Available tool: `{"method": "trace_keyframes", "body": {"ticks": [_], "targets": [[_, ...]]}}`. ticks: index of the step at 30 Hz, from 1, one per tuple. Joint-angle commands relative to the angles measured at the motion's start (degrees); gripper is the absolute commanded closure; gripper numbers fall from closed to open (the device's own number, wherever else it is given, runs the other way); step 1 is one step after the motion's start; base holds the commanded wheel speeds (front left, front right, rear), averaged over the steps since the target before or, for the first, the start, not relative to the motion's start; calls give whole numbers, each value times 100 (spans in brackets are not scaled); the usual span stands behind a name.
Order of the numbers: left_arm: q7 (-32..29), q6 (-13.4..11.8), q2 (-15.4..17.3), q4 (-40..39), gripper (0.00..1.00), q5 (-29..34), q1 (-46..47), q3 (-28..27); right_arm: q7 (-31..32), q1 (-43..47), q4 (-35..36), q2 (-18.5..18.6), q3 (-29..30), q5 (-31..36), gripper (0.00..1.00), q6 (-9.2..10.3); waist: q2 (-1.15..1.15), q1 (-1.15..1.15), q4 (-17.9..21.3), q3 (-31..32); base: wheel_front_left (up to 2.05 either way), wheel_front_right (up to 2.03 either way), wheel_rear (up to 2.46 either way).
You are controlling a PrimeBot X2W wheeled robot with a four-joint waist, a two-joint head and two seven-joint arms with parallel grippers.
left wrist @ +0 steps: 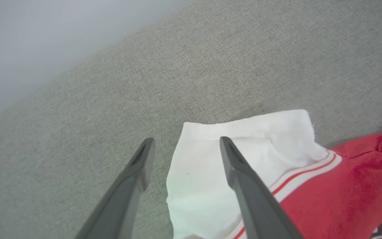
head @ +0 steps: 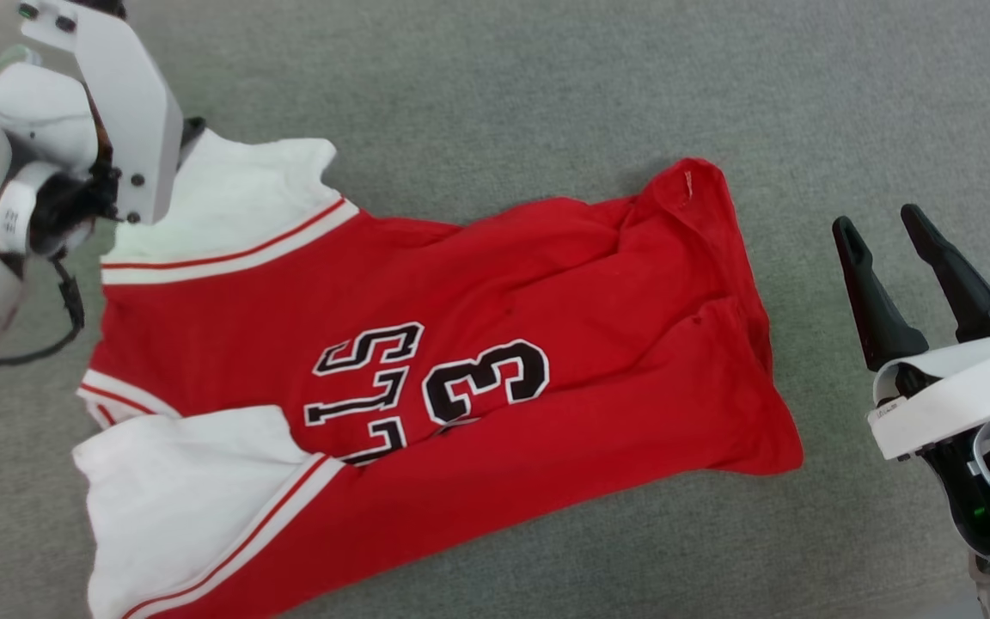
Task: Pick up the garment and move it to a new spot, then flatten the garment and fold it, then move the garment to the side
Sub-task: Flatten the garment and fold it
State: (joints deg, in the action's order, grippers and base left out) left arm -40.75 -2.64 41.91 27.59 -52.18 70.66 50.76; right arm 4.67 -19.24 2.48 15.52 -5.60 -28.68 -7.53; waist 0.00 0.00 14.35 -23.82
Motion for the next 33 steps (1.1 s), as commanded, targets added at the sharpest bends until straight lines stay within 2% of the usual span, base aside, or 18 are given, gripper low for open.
{"method": "trace_keyframes", "body": {"ticks": [1, 6, 13, 16, 23, 33], "targets": [[-42, 71, -52, 159, 0, 58, 110, 43, -56, -64, -28, 17, -13, -53, 0, 10, 0, 0, 97, -118, 0, 0, 0], [-151, 262, -324, 870, 0, 88, 345, 160, -163, -160, -119, 46, -78, -92, 0, 10, 0, 0, 147, -224, 0, 0, 0], [-479, 346, -609, 1680, 1, 156, 518, 376, -141, -275, -211, 59, -130, -103, 0, 10, 0, 0, 190, -347, 0, 0, 0], [-574, 348, -738, 1968, 100, 122, 491, 417, -105, -343, -232, 33, -118, -118, 0, 10, 0, 0, 191, -387, 0, 0, 0], [-585, 489, -867, 2348, 100, 70, 518, 453, 291, -555, -237, -111, -231, -210, 0, 10, 0, 0, 155, -433, 0, 0, 0], [-396, 655, -1229, 2624, 100, 57, 790, 473, 1728, -1476, -585, -397, -424, 27, 0, 10, 0, 0, -139, -542, 0, 0, 0]]}}
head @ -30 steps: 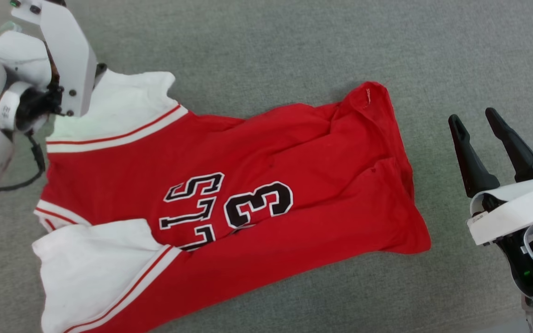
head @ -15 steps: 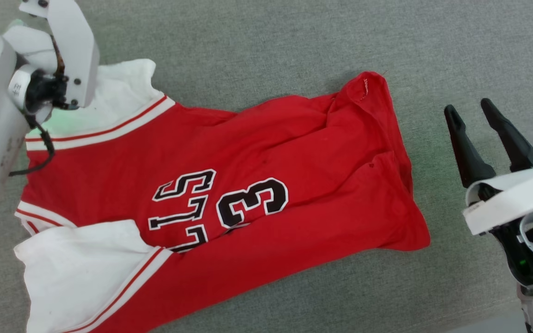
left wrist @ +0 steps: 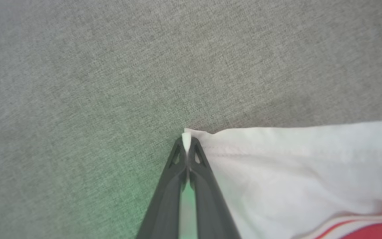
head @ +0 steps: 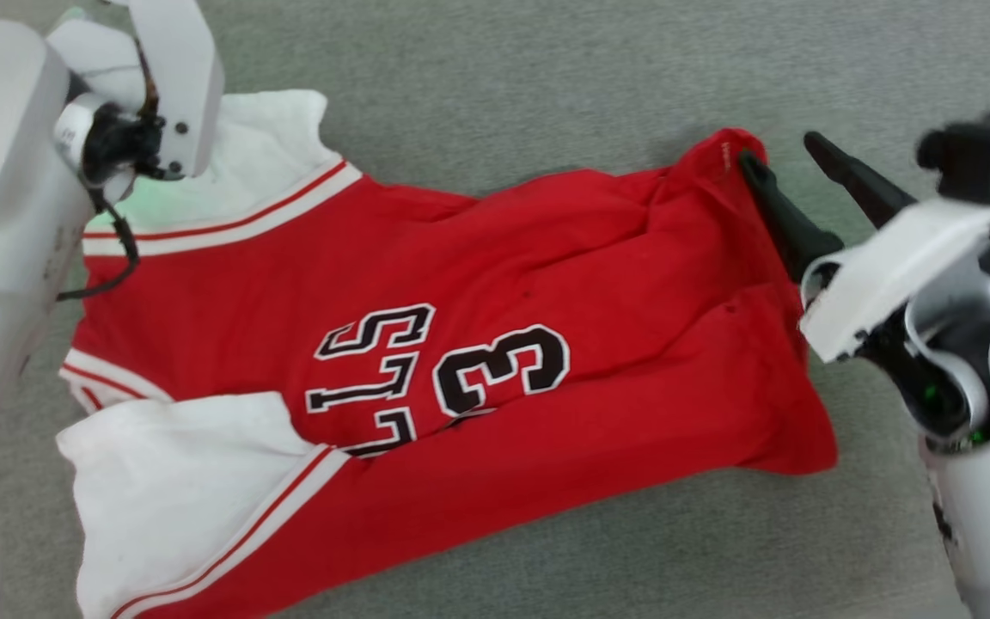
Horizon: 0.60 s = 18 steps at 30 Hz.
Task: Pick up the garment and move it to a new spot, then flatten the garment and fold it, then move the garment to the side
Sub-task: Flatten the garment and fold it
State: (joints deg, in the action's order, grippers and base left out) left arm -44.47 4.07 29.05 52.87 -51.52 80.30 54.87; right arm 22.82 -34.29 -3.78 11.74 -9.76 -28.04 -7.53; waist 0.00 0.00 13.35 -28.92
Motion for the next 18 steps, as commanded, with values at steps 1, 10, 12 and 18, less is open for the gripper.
{"method": "trace_keyframes", "body": {"ticks": [1, 10, 12, 18], "targets": [[-10, 7, 9, 121, 100, -6, -135, 69, 34, -105, -12, 4, -4, 68, 0, 10, 0, 0, -77, -52, 0, 0, 0], [132, 112, -261, 380, 100, -16, 73, 109, 1248, -747, -676, 49, -107, 504, 0, 10, 0, 0, -324, -144, 0, 0, 0], [168, 141, -296, 436, 100, -14, 104, 118, 1551, -822, -809, 16, -113, 469, 0, 10, 0, 0, -360, -158, 0, 0, 0], [265, 212, -420, 587, 100, -48, 177, 141, 2332, -1009, -1200, -59, -37, 510, 0, 10, 0, 0, -441, -205, 0, 0, 0]]}}
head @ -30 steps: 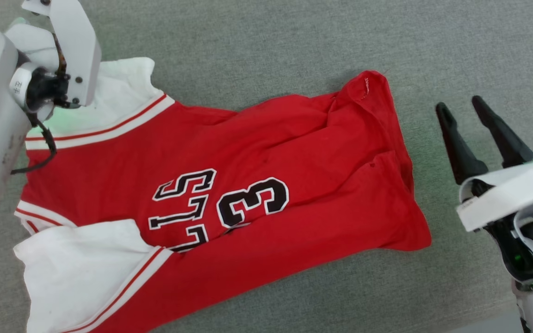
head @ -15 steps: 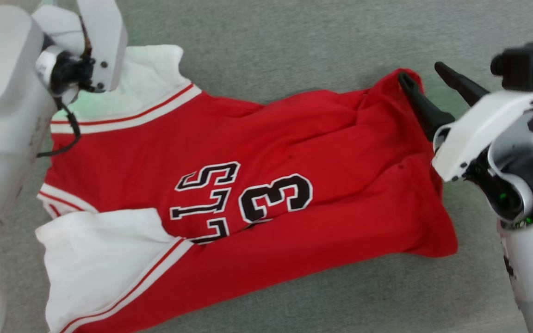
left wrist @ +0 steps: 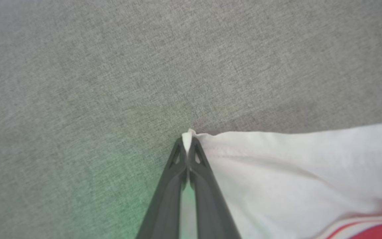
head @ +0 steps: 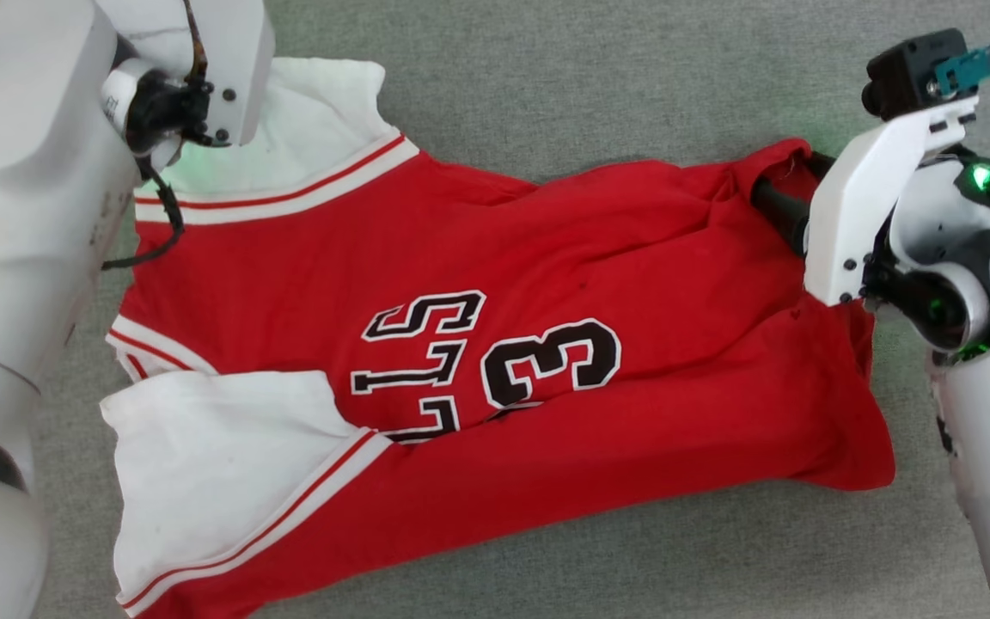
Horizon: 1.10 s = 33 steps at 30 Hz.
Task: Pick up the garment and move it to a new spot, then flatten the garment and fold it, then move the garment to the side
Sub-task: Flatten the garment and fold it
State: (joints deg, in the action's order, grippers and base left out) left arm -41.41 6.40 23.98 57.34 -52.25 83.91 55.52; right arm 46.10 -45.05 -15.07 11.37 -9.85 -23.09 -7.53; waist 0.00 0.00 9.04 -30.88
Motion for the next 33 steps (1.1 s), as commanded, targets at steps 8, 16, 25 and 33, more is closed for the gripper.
{"method": "trace_keyframes", "body": {"ticks": [8, 16, 25, 33], "targets": [[78, 39, -39, 319, 100, -32, -147, 102, 682, -112, -334, -72, 21, -80, 100, 10, 0, 0, -103, 4, 0, 0, 0], [232, 97, -1, 192, 100, -143, -5, 61, 401, 11, -38, 21, 294, -80, 100, 10, 0, 0, -336, 367, 0, 0, 0], [33, 110, 366, -643, 100, -405, -197, 31, 308, 782, 713, 377, 390, -195, 100, 10, 0, 0, -660, 904, 0, 0, 0], [-450, -486, 1107, -2633, 100, -763, -1026, -67, 471, 1733, 1602, 711, 510, -365, 100, 10, 0, 0, -851, 1264, 0, 0, 0]]}}
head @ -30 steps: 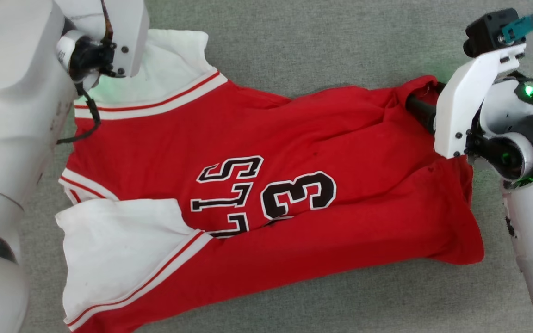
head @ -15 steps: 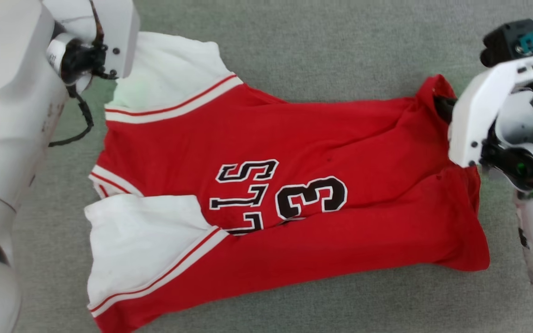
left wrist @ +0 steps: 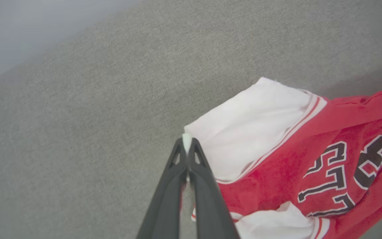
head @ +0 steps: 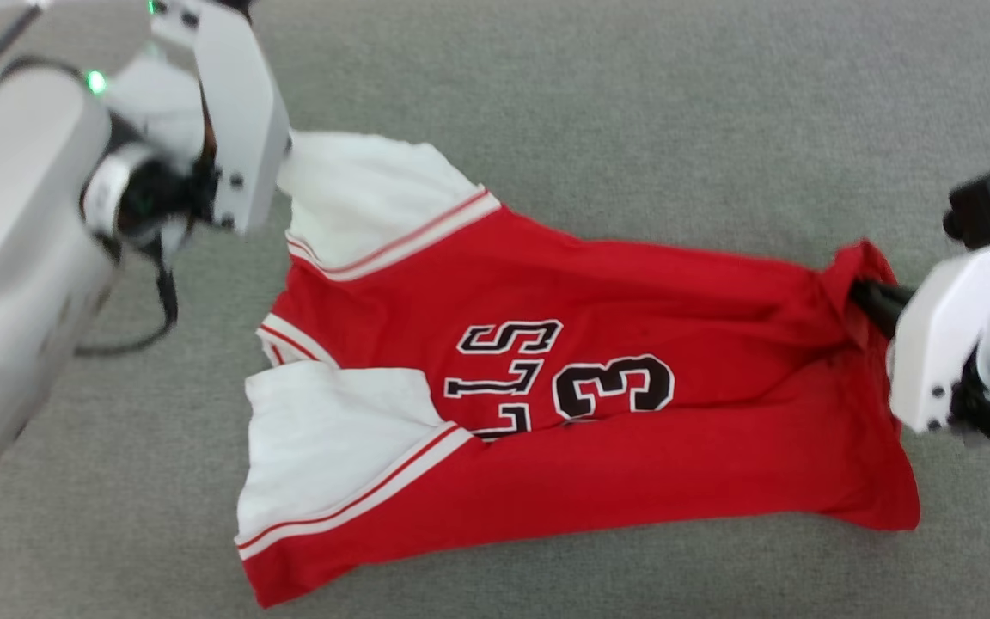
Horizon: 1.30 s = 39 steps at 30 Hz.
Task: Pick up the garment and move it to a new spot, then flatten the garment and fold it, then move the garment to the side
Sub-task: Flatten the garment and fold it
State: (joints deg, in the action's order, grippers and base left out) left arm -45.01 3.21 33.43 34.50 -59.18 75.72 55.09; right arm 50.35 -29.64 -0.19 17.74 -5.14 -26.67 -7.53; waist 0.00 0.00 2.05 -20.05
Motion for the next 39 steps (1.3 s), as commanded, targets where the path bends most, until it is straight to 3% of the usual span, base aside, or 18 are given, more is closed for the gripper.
{"method": "trace_keyframes", "body": {"ticks": [1, 8, 13, 18, 24, 25, 26, 27, 28, 29, 30, 31, 32, 39], "targets": [[-197, -339, 300, -725, 100, -141, -382, -41, 89, 331, 216, 94, 50, -57, 100, 10, 0, 0, -166, 202, 0, 0, 0], [-713, -1735, 1444, -3512, 100, -409, -1675, 31, 381, 1215, 785, 219, 213, -319, 100, 10, 0, 0, -208, 266, 0, 0, 0], [-643, -2303, 1867, -4448, 100, -575, -2461, 115, 407, 1577, 821, 197, 332, -298, 100, 10, 0, 0, -197, 251, 0, 0, 0], [-539, -2397, 1779, -4442, 100, -879, -2990, 211, 343, 1613, 554, 111, 299, -263, 100, 10, 0, 0, -147, 235, 0, 0, 0], [-304, -2147, 1527, -3928, 100, -960, -3104, 210, 116, 1363, 226, 82, 146, -157, 100, 10, 0, 0, -106, 231, 0, 0, 0], [-258, -2089, 1481, -3839, 100, -1005, -3109, 197, 64, 1312, 179, 68, 118, -160, 90, 10, 0, 0, -100, 240, 0, 0, 0], [-201, -2033, 1447, -3752, 100, -1019, -3112, 171, 34, 1273, 132, 57, 87, -164, 70, 10, 0, 0, -93, 254, 0, 0, 0], [-120, -2009, 1432, -3650, 86, -1014, -3105, 129, -5, 1234, 98, 57, 57, -177, 25, 10, 0, 0, -85, 270, 0, 0, 0], [-62, -1976, 1423, -3582, 69, -990, -3107, 121, -29, 1195, 73, 62, 32, -187, 0, 10, 0, 0, -77, 294, 0, 0, 0], [-62, -1976, 1423, -3582, 69, -990, -3107, 121, -29, 1195, 73, 62, 32, -187, 0, 10, 0, 0, -77, 294, 0, 0, 0], [11, -1932, 1413, -3529, 51, -983, -3118, 103, -57, 1164, 49, 65, 19, -196, 0, 10, 0, 0, -66, 321, 0, 0, 0], [87, -1887, 1412, -3491, 18, -970, -3138, 82, -74, 1155, 22, 62, 28, -217, 0, 10, 0, 0, -58, 355, 0, 0, 0], [154, -1867, 1422, -3455, 0, -976, -3170, 64, -72, 1162, -9, 45, 53, -247, 0, 10, 0, 0, -48, 394, 0, 0, 0], [846, -1813, 1581, -3526, 0, -907, -3452, -155, -22, 1329, 4, 66, 413, -341, 0, 10, 0, 0, -26, 688, 0, 0, 0]]}}
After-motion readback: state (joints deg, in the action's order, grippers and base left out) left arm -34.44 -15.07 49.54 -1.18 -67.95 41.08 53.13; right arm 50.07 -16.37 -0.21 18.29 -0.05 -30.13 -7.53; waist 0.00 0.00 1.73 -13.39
